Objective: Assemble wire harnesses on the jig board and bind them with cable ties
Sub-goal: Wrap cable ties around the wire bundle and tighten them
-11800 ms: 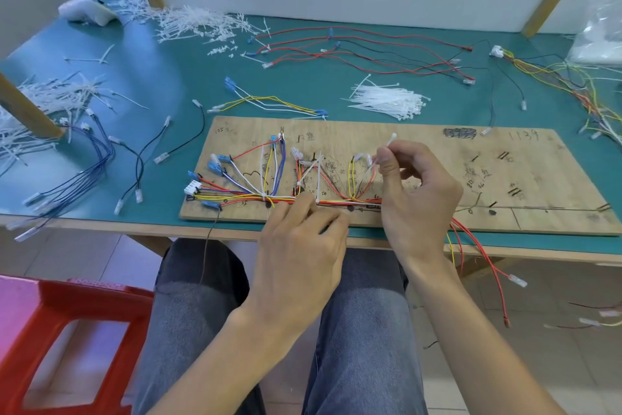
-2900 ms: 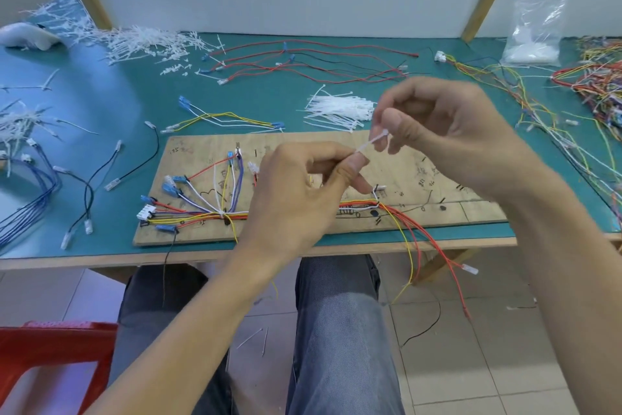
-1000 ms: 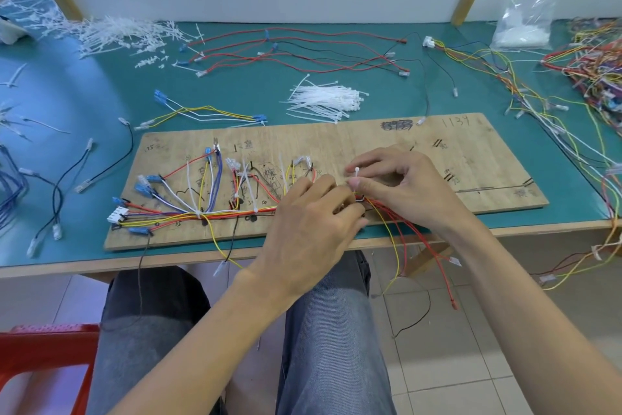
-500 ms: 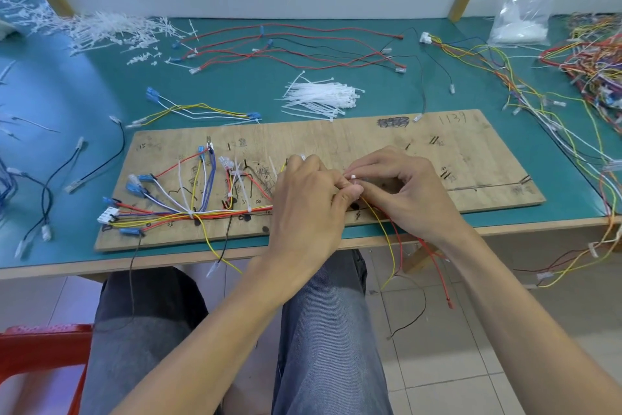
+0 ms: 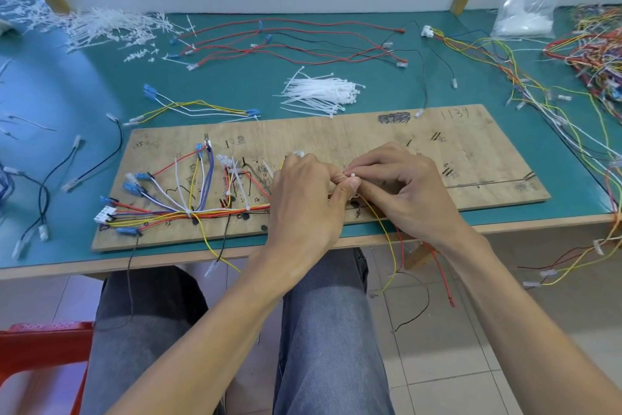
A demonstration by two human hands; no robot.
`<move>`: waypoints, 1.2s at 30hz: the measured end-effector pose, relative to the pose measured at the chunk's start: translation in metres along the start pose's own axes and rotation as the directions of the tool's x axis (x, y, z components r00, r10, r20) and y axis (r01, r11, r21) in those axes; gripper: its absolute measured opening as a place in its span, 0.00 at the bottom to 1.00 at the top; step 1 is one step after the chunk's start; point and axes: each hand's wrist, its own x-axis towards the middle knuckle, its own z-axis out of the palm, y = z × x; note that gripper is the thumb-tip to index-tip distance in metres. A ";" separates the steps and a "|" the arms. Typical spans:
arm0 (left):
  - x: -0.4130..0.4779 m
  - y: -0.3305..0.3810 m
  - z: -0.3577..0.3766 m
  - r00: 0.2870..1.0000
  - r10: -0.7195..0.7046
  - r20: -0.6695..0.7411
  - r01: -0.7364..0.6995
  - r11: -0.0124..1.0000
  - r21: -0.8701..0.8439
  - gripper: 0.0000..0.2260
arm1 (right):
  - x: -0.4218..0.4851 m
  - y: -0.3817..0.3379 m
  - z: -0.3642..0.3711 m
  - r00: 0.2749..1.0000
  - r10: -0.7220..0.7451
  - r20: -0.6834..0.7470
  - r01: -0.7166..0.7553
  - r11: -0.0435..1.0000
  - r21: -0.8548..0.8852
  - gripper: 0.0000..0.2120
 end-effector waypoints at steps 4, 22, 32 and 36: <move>0.000 -0.001 -0.001 1.000 -0.018 -0.001 0.018 0.999 -0.044 0.09 | -0.001 -0.001 0.001 1.000 -0.029 -0.004 0.029 0.999 -0.039 0.03; 0.016 0.006 -0.019 0.996 0.048 0.069 -0.040 0.993 -0.112 0.02 | -0.002 0.000 -0.002 0.999 -0.050 -0.007 0.050 0.997 -0.064 0.04; 0.038 -0.007 -0.028 0.967 0.112 0.228 -0.069 0.979 -0.191 0.06 | 0.001 -0.003 -0.003 0.994 0.089 0.058 -0.090 0.996 0.021 0.05; 0.039 -0.008 -0.023 0.972 0.083 0.218 -0.035 0.976 -0.215 0.07 | 0.004 -0.003 -0.008 0.985 0.146 0.096 -0.152 0.987 0.057 0.03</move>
